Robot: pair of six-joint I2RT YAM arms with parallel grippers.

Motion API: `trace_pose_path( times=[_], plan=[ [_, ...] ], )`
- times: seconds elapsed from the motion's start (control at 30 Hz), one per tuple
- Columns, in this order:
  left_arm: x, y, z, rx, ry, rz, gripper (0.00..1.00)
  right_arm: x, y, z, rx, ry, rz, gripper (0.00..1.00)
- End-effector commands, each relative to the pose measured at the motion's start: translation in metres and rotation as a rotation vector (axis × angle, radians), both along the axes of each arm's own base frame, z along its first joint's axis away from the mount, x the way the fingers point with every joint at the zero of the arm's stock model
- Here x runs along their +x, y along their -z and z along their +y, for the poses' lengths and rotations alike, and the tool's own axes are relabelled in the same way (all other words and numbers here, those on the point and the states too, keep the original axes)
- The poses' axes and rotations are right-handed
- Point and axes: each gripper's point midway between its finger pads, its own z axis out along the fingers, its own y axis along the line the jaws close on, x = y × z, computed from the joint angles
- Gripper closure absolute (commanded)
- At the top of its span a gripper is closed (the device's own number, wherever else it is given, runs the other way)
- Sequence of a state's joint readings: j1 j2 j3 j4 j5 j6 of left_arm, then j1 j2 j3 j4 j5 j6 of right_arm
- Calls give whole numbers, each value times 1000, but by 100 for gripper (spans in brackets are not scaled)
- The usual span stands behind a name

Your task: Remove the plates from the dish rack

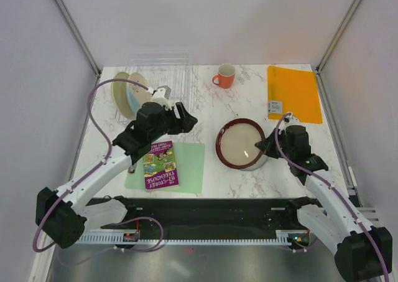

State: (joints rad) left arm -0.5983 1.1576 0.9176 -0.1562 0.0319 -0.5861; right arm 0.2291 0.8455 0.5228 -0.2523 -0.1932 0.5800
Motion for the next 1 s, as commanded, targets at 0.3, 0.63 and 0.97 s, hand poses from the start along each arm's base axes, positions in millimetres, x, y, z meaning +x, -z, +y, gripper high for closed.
trace_pose_path(
  times=[0.3, 0.63, 0.97],
  plan=[
    [-20, -22, 68, 94, -190, -170, 17, 29, -19, -38, -53, 126, -71, 100],
    [-24, -7, 68, 97, -185, -133, 17, 19, 34, -26, 19, 12, 140, 95],
    [-27, 5, 68, 101, -177, -108, 18, 4, 68, -22, 32, -22, 302, 90]
  ],
)
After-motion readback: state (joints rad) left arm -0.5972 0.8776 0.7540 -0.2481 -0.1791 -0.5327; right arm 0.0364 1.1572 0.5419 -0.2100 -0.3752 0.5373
